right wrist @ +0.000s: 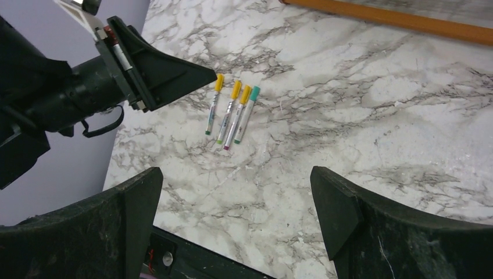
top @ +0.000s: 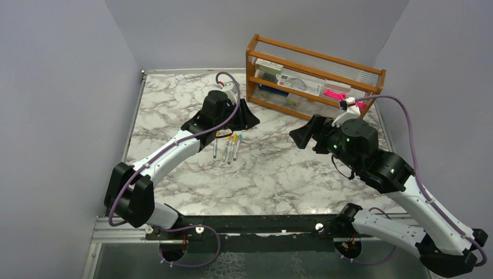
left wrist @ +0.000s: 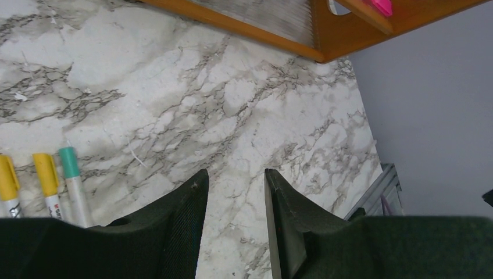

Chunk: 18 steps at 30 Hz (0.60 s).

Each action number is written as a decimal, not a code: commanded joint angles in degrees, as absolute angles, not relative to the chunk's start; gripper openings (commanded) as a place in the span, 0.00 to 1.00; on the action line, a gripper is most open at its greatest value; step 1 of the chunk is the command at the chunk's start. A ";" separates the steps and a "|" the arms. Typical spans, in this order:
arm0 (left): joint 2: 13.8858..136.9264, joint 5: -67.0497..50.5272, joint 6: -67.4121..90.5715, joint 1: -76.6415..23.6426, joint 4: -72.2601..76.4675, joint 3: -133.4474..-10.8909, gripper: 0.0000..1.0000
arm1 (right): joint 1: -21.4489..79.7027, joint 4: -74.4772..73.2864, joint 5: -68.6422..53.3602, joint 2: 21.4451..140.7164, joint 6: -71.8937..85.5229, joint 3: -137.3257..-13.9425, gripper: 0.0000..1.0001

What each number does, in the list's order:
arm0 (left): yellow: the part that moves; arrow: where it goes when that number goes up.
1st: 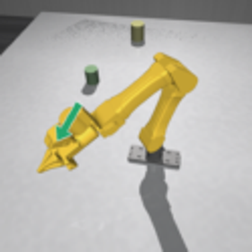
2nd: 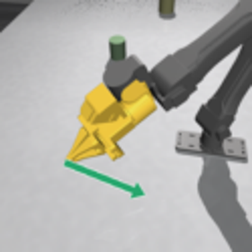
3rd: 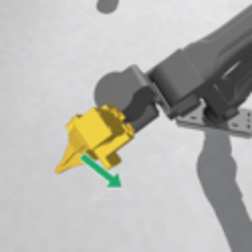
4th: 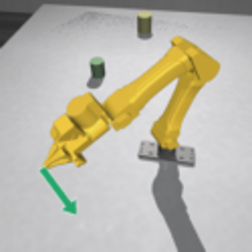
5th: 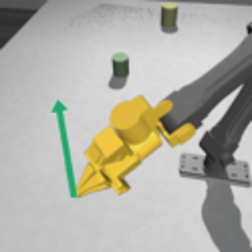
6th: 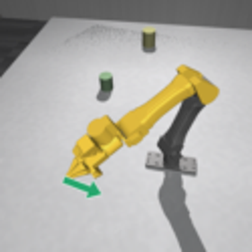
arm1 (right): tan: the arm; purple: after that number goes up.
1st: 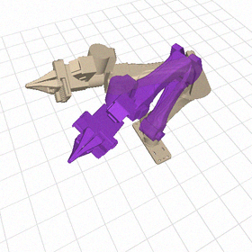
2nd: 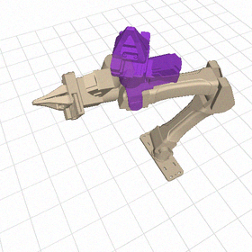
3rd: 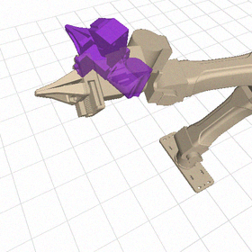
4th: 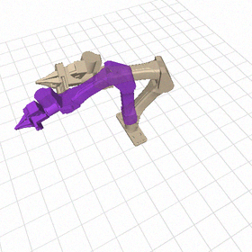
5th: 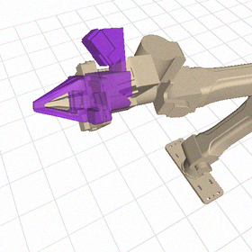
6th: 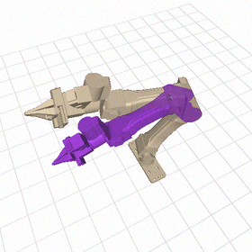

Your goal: Insert the pens into the pen caps

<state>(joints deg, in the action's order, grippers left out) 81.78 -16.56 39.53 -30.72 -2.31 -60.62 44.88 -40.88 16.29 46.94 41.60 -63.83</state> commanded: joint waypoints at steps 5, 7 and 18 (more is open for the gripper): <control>79.01 -13.54 41.44 -32.47 -5.48 -61.20 0.42 | 44.82 -42.20 23.16 42.92 43.44 -65.90 1.00; 79.89 -13.53 41.40 -32.73 -5.44 -61.70 0.42 | 44.80 -41.55 22.57 42.63 42.12 -64.35 1.00; 86.51 -12.06 41.57 -34.28 -1.92 -64.60 0.42 | 44.82 -42.71 21.80 46.54 39.40 -63.55 1.00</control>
<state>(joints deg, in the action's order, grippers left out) 84.36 -13.76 40.84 -33.41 -4.78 -61.54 44.88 -42.89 20.80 45.82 41.80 -63.59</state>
